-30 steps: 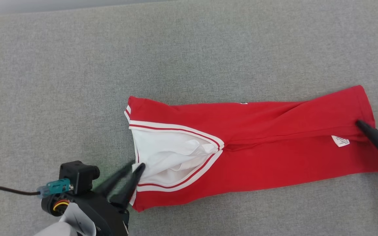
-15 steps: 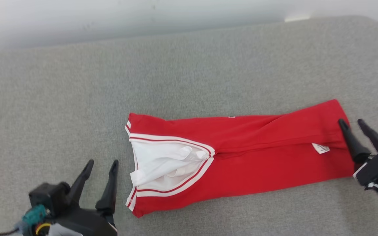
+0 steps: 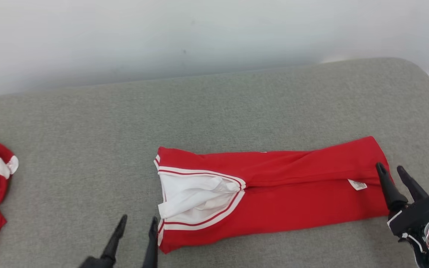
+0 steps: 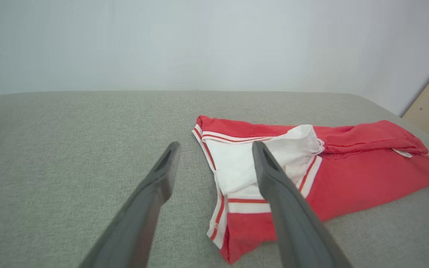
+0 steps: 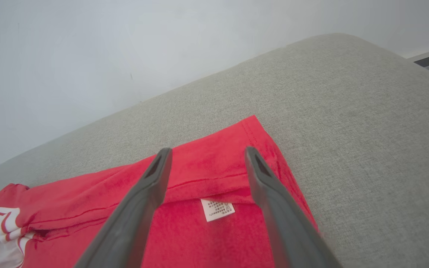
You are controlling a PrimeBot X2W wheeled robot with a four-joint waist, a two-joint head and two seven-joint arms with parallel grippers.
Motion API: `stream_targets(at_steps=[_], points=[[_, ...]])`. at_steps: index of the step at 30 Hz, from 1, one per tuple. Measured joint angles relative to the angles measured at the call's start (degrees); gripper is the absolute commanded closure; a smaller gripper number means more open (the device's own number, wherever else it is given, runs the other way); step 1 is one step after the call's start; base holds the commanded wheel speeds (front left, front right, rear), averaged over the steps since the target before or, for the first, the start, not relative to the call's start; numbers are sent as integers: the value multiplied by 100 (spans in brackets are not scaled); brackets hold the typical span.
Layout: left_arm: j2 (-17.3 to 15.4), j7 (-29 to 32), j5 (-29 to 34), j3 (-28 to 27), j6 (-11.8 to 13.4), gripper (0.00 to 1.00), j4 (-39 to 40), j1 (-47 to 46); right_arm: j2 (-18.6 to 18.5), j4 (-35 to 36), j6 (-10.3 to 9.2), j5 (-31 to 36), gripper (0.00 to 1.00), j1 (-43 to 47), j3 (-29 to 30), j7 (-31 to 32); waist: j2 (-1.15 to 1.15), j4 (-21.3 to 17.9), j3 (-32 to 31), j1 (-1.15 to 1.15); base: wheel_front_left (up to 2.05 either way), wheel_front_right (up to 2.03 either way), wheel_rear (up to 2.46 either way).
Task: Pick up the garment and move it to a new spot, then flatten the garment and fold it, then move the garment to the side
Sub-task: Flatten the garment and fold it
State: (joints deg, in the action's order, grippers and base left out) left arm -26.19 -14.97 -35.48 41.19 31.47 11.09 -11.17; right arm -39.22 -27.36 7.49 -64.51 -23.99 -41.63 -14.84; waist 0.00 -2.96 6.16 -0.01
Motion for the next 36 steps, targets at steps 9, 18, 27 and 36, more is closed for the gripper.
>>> stream_targets(at_steps=[9, 18, 27, 36], points=[[564, -3, 856, -258, -170, 0, -64, 546, 330, -679, 0, 162, 0, 382, 660, -5, 0, 299, -159, 0, 0, 0, 0], [851, -3, 1298, -391, -493, 0, -245, 744, 537, -1714, 0, -89, 0, 162, 896, 83, 0, 550, -179, 0, 0, 0, 0], [995, -3, 1490, -422, -799, 0, -405, 736, 561, -2497, 0, -342, 0, -220, 915, 322, 0, 736, -16, 1, 0, 0, 0], [1034, -3, 1605, -478, -980, 0, -490, 667, 614, -2807, 0, -606, 28, -373, 827, 485, 0, 871, 163, 1, 0, 0, 0]])
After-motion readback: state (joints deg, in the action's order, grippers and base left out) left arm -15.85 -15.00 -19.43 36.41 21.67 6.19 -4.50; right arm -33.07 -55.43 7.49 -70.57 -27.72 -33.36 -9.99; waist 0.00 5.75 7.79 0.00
